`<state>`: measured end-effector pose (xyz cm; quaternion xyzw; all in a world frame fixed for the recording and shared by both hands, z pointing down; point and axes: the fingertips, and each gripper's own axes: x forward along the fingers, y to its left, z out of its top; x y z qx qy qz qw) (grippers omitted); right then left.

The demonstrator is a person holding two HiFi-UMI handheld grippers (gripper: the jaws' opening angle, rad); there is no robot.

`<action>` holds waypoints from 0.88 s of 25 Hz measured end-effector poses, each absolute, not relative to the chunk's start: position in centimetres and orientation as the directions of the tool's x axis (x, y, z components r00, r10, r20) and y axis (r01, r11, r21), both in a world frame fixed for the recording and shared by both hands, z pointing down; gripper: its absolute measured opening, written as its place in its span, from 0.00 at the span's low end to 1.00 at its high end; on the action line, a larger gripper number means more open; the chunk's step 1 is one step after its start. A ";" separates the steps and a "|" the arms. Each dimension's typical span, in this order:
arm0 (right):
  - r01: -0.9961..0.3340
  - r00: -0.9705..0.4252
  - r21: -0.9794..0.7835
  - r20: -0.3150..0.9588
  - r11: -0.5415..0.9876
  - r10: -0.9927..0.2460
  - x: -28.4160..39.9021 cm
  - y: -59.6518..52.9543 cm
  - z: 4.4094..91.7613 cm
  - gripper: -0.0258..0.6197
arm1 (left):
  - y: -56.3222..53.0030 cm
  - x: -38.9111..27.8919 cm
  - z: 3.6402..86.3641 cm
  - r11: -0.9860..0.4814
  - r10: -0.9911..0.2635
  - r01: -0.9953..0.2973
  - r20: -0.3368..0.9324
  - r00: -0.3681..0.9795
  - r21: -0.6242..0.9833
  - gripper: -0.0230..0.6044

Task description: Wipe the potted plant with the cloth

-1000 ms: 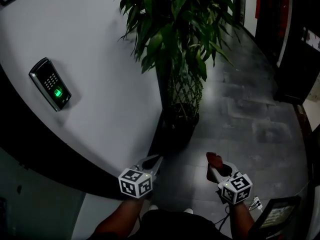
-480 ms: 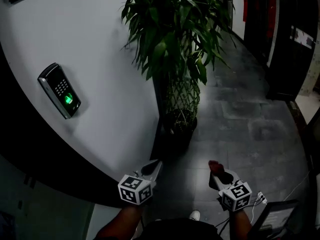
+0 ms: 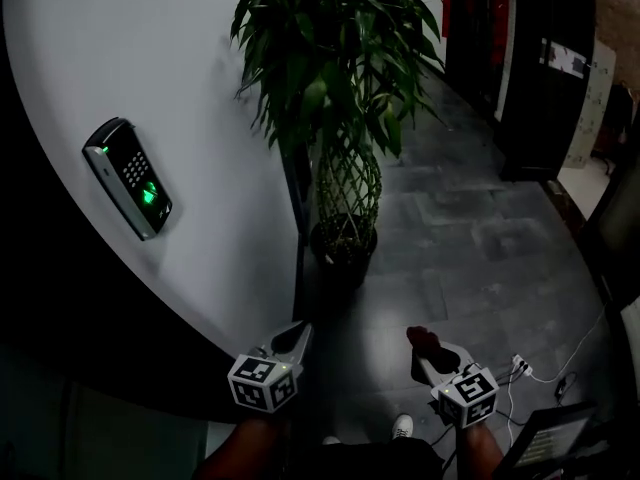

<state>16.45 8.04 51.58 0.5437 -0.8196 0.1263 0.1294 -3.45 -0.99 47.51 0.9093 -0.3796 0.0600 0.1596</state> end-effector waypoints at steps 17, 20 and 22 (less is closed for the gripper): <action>-0.911 -0.387 -0.011 0.365 0.412 -0.847 19.5 8.5 49.7 0.13 | 1.1 -0.7 46.9 -0.651 -0.687 -0.716 0.207 0.697 0.253 0.07; -0.907 -0.397 -0.014 0.359 0.420 -0.845 19.6 8.2 50.0 0.13 | 1.2 -0.3 47.2 -0.647 -0.689 -0.720 0.212 0.693 0.252 0.07; -0.908 -0.397 -0.016 0.353 0.419 -0.847 19.5 8.1 49.8 0.13 | 1.2 -0.4 47.3 -0.643 -0.692 -0.723 0.213 0.689 0.251 0.07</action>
